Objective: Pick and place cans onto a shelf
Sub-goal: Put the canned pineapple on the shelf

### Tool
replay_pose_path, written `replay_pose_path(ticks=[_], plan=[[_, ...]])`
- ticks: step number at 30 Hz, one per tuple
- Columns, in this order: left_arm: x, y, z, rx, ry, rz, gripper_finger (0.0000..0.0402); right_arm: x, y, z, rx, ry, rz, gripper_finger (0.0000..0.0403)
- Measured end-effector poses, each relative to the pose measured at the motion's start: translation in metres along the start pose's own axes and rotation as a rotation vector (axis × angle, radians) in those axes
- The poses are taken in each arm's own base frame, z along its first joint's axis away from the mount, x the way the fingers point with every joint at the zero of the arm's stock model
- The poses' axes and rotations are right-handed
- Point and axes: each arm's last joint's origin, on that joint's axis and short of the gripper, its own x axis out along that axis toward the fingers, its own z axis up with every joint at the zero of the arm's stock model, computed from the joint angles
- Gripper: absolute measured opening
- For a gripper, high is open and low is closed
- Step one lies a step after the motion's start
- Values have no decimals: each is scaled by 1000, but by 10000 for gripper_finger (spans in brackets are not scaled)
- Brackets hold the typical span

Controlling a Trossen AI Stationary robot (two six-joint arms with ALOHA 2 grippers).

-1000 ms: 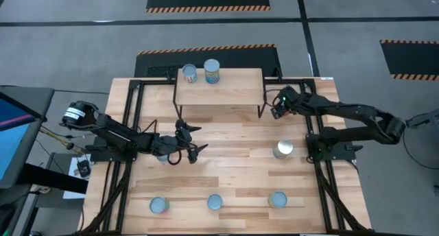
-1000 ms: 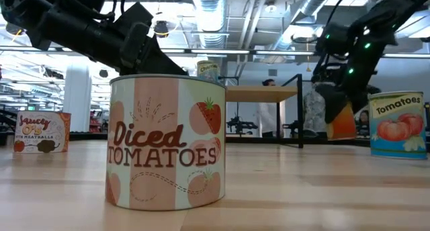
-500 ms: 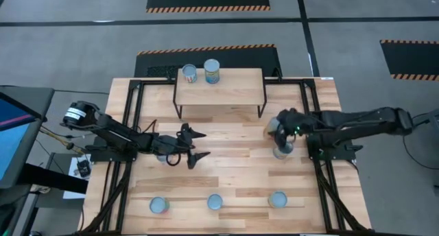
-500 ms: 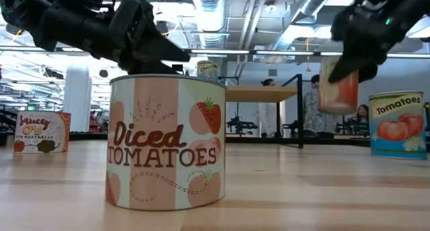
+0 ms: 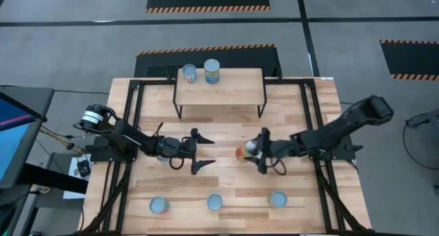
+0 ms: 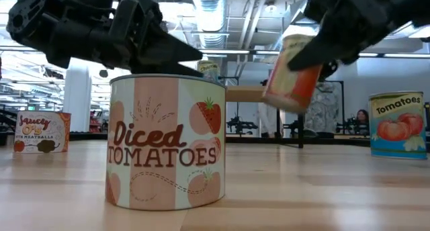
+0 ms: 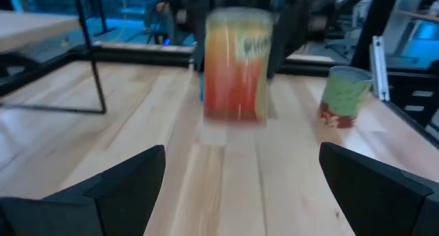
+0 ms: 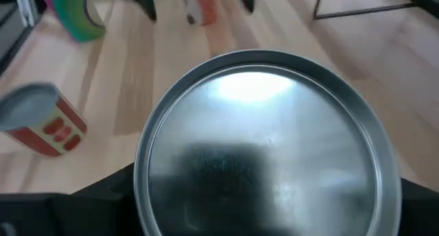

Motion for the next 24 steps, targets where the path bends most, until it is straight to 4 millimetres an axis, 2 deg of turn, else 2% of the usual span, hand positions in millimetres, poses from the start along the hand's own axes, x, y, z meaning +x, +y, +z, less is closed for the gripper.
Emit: replay_pose_path(ticks=[6, 14, 19, 24], plan=[[10, -5, 10, 76, 9, -46, 375, 34, 13, -9, -51, -22, 95, 323], [28, -10, 18, 142, 77, -47, 376, 71, 24, -7, -91, 97, 92, 332], [40, -12, 6, 173, 121, -47, 376, 86, 32, -4, -134, 148, 82, 355], [44, -13, 4, 177, 142, -67, 376, 85, 34, 2, -146, 146, 81, 378]])
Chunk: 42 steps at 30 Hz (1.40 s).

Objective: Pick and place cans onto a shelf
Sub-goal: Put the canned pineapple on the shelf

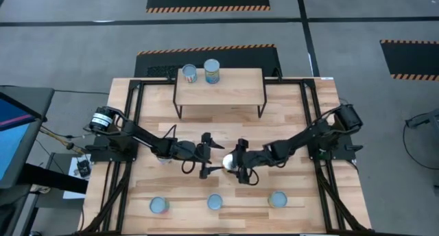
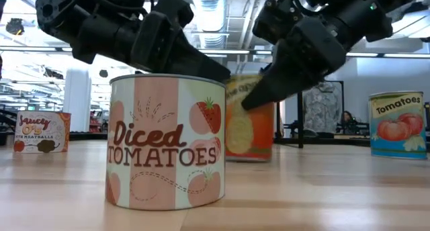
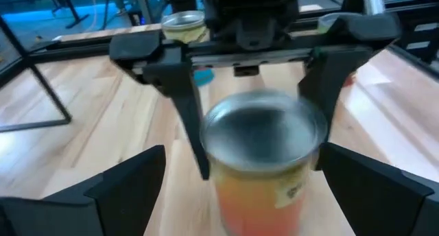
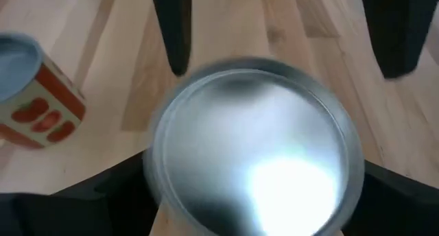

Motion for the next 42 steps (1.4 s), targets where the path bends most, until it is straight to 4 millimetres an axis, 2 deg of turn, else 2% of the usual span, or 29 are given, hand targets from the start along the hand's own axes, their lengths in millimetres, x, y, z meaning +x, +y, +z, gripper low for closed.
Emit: replay_pose_path(ticks=[4, 9, 16, 21, 26, 30, 35, 38, 40, 42], plan=[[0, 0, 3, -5, -30, -36, 376, -6, 2, 5, 0, -21, 23, 396], [0, 2, 3, -16, -29, -44, 376, -13, 2, 5, 9, 3, 11, 394], [1, 10, 2, -52, -25, -20, 376, -42, 14, 17, -5, -46, 36, 399], [1, 8, 3, -51, -33, -28, 376, -63, 20, 24, -17, -81, 23, 396], [0, 2, 4, -61, -43, -60, 376, -73, 19, 20, -27, -61, -99, 398], [9, -12, 4, -76, -57, -89, 376, -79, 16, 15, 6, -50, -175, 399], [31, -29, 0, -35, -48, -22, 376, -83, 15, -2, 75, -115, -147, 399], [36, -29, -2, -35, -28, 67, 376, -85, 17, -15, 104, -162, -128, 400], [38, -27, -7, -34, 13, 68, 376, -85, 19, -21, 118, -190, -116, 400], [39, -26, -3, -44, -3, 78, 376, -86, 20, -25, 124, -214, -121, 400]])
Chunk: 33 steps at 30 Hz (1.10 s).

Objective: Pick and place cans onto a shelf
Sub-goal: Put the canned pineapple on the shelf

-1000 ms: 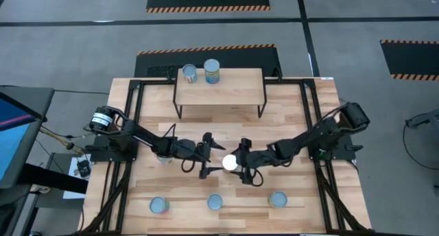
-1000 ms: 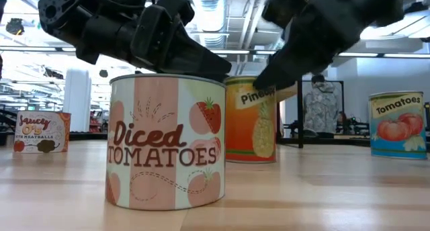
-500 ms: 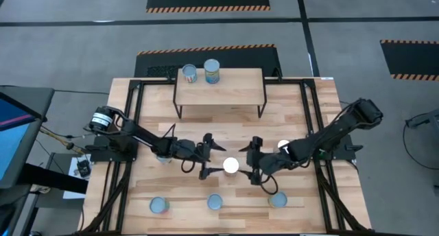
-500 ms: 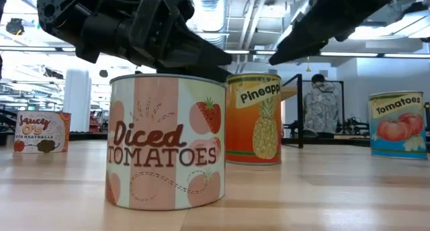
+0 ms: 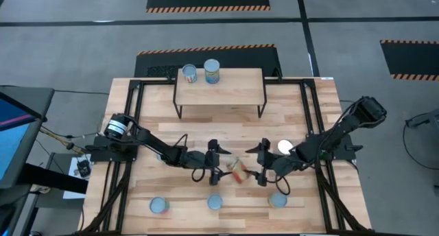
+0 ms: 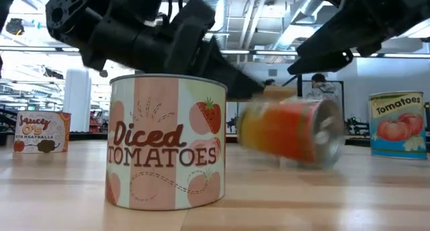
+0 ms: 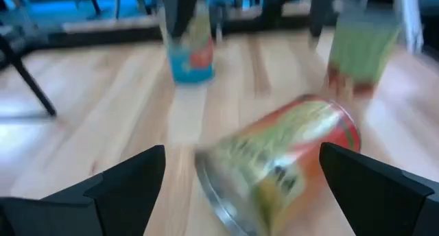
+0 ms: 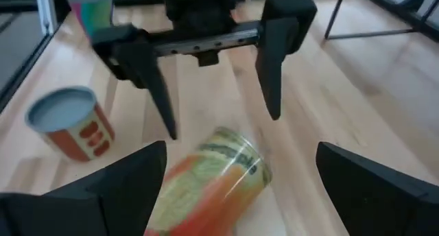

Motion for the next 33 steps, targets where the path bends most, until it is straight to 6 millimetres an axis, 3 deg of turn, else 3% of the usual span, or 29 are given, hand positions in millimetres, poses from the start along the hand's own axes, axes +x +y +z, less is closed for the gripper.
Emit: replay_pose_path(ticks=[8, 14, 20, 24, 30, 33], plan=[[-2, 1, 8, 0, -28, 15, 376, -3, 3, -2, 20, -51, -30, 398], [-1, 2, 3, -23, 23, 32, 376, -4, 2, -2, 211, -18, -10, 397], [-2, 3, 4, -21, 33, 39, 376, -7, 3, 17, 411, 198, -19, 399], [-10, 6, 13, -13, 57, 69, 376, -1, 14, 27, 504, 374, 4, 399], [-26, 13, 32, -24, 95, 125, 376, 21, 32, 10, 555, 605, -4, 398], [-28, 14, 30, -35, 115, 133, 376, 33, 39, 1, 573, 677, 19, 398]])
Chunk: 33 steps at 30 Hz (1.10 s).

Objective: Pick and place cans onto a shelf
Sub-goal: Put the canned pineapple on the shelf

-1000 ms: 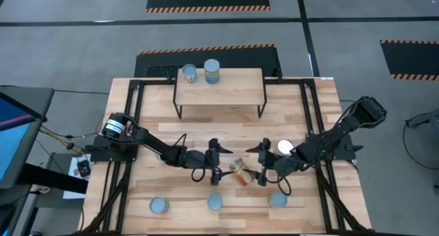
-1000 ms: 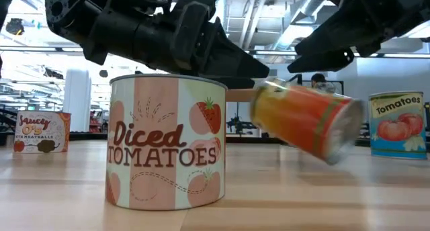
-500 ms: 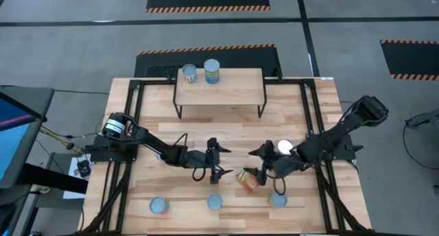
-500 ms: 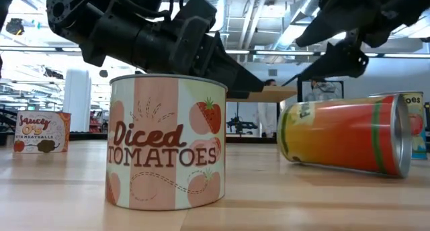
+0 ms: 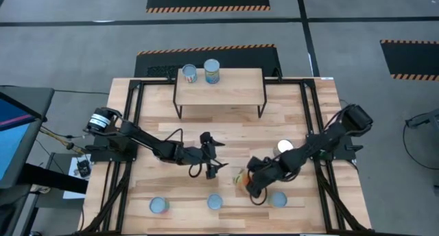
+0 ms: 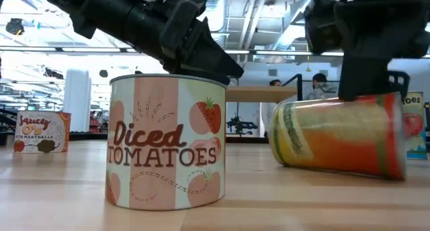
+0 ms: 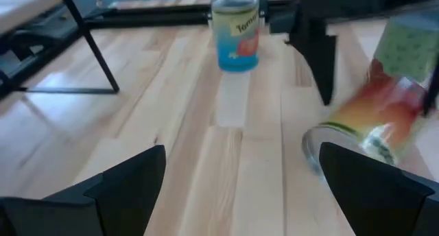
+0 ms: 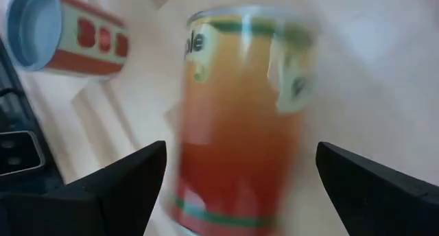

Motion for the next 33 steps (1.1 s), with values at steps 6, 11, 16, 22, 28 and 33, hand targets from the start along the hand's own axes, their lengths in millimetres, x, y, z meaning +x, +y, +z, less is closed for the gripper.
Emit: replay_pose_path(ticks=[6, 11, 16, 22, 28, 33], plan=[[1, 0, -7, -3, 48, 4, 376, 24, 3, -5, -8, 92, 10, 397], [1, 0, -5, -4, 35, 3, 376, 34, -1, -4, -44, 112, -19, 394], [2, 1, -5, 3, 38, 3, 376, 29, -3, -1, -103, 59, -41, 360], [2, 0, -6, 28, 42, -7, 376, 14, 2, 3, -189, -121, -80, 314], [-2, 1, -7, 90, 84, -17, 376, 4, -3, -5, -254, -358, -150, 323], [-7, 0, 3, 96, 41, -104, 376, 1, -20, -13, -306, -519, -43, 327]])
